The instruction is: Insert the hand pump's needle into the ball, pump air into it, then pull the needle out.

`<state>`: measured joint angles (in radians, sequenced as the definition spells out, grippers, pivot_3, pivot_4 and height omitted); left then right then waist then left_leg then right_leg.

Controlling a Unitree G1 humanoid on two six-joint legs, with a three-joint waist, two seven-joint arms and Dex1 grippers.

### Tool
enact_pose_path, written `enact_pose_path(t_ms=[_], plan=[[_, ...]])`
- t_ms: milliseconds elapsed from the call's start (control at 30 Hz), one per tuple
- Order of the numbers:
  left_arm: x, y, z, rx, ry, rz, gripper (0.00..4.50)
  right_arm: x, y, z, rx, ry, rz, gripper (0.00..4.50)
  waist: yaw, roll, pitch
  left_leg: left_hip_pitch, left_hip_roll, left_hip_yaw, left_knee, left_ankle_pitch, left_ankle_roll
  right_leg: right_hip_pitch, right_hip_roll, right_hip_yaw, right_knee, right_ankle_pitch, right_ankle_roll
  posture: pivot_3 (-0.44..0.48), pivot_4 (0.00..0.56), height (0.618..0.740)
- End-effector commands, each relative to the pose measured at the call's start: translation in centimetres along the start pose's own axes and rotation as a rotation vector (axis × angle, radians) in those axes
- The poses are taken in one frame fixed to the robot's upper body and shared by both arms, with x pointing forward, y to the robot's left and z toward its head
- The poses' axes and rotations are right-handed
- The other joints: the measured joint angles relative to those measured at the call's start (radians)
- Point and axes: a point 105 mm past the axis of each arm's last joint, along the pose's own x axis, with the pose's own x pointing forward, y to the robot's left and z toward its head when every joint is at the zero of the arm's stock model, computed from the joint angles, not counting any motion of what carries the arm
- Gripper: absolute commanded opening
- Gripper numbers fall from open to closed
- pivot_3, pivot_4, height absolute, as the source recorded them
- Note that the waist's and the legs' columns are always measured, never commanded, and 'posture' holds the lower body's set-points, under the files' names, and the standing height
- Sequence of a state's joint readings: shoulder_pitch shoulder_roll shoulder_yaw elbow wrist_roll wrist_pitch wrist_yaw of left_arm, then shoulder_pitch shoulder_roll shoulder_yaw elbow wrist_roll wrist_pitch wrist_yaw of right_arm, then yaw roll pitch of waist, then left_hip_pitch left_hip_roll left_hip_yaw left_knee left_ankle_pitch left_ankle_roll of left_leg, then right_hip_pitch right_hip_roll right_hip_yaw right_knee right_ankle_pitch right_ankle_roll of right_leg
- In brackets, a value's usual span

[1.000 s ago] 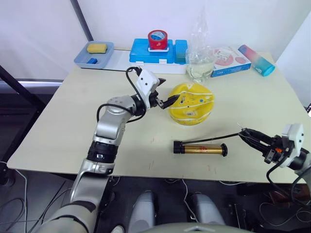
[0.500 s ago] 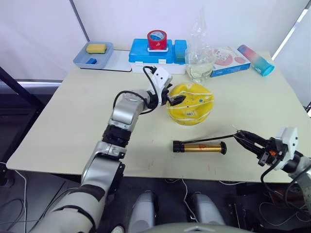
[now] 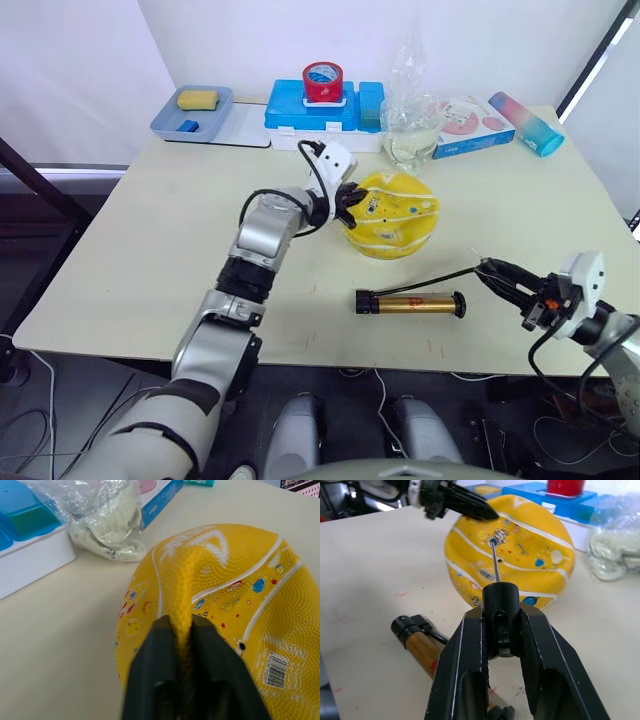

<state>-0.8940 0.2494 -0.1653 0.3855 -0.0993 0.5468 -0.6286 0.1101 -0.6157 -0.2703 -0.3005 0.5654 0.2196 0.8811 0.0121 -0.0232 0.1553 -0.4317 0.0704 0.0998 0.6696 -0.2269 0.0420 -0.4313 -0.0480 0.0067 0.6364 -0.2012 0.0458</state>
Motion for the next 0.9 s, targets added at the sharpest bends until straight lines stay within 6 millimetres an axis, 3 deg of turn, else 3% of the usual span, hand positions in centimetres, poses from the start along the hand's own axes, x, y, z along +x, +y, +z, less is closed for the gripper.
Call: enact_pose_path(t_ms=[33,267,700,900], plan=[[-0.4,0.3,1.1,0.02,-0.063,0.034,0.02,0.7,0.4,1.1,-0.005,0.012,0.028,0.31,-0.001,0.0,0.0,0.0,0.0,0.0,0.0,0.0,0.0,0.0,0.0,0.0,0.0,0.0,0.0,0.0,0.15,0.739],[-0.4,-0.9,0.8,0.042,-0.138,0.036,0.02,2.1,0.8,2.0,0.025,0.095,0.044,0.31,0.001,0.0,0.0,0.0,0.0,0.0,0.0,0.0,0.0,0.0,0.0,0.001,0.0,0.0,0.0,0.0,0.15,0.739],[-0.1,-1.0,1.7,0.104,-0.202,0.077,0.02,5.0,-0.1,2.7,0.12,0.295,0.0,0.31,0.0,0.0,0.0,0.0,0.0,0.0,0.0,0.0,0.0,0.0,0.0,0.0,0.001,0.0,0.0,0.0,0.15,0.739],[-0.1,-1.2,1.1,0.116,-0.197,0.077,0.02,6.9,0.0,3.9,0.158,0.39,0.007,0.31,0.0,0.0,0.0,-0.002,0.0,0.0,0.0,0.0,0.0,-0.002,0.0,0.0,0.001,0.001,0.001,0.0,0.15,0.739]])
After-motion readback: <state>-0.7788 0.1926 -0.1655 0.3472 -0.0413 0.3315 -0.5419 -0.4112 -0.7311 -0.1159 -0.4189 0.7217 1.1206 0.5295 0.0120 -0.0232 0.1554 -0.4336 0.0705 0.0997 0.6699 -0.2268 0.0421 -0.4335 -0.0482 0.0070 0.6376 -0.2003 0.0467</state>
